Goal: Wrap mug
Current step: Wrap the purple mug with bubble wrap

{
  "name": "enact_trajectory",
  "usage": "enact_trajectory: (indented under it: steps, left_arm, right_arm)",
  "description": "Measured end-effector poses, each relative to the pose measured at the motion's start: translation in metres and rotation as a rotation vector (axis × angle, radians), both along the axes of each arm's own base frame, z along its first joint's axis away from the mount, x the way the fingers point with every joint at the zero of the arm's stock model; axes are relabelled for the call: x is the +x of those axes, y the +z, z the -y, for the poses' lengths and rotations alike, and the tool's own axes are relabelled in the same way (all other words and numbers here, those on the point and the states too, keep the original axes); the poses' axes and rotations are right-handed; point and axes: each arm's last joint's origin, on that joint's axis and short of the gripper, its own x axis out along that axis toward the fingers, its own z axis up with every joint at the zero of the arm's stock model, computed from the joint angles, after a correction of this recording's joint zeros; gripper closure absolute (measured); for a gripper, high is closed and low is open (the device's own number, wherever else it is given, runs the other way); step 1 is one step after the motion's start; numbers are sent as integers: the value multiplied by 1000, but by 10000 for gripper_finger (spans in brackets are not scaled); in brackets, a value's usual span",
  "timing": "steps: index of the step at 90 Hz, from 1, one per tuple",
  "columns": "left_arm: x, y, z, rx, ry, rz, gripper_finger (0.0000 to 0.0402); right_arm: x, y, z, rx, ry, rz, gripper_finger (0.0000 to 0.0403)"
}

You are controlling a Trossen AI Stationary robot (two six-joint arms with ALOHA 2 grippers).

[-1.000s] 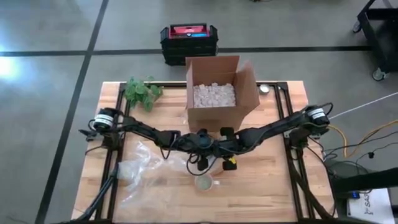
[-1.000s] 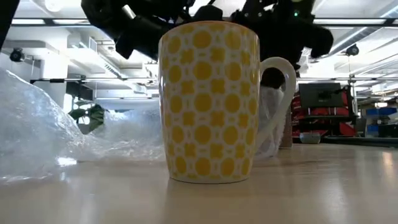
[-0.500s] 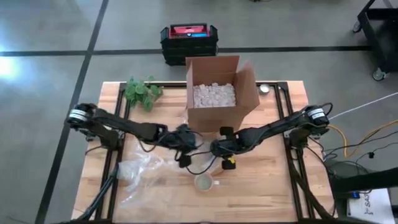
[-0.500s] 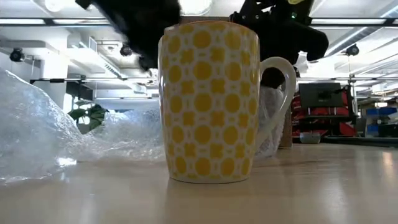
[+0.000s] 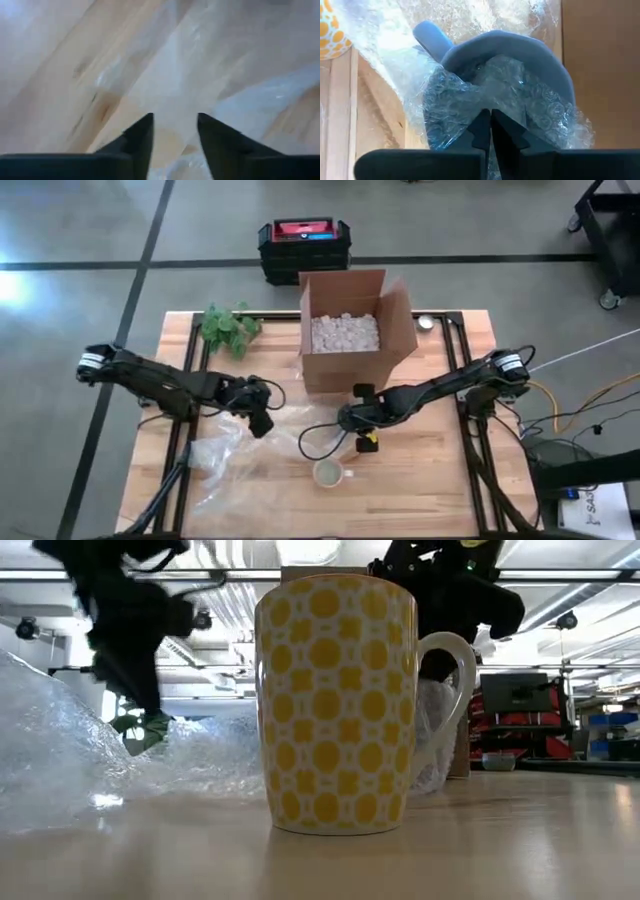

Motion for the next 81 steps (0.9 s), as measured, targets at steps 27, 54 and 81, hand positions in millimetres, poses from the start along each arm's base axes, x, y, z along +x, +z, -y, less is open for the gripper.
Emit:
enact_trajectory:
  steps: [27,54,81]
  left_arm:
    - [1,-52,2,-139,12,245,146]
    - [23,-70,2,-82,-21,268,286]
    - [65,-7,8,46,-211,431,382]
  right_arm:
    - [2,0,0,4,7,27,401]
    - [3,0,-1,5,9,33,401]
    - [1,-3,0,22,-39,34,401]
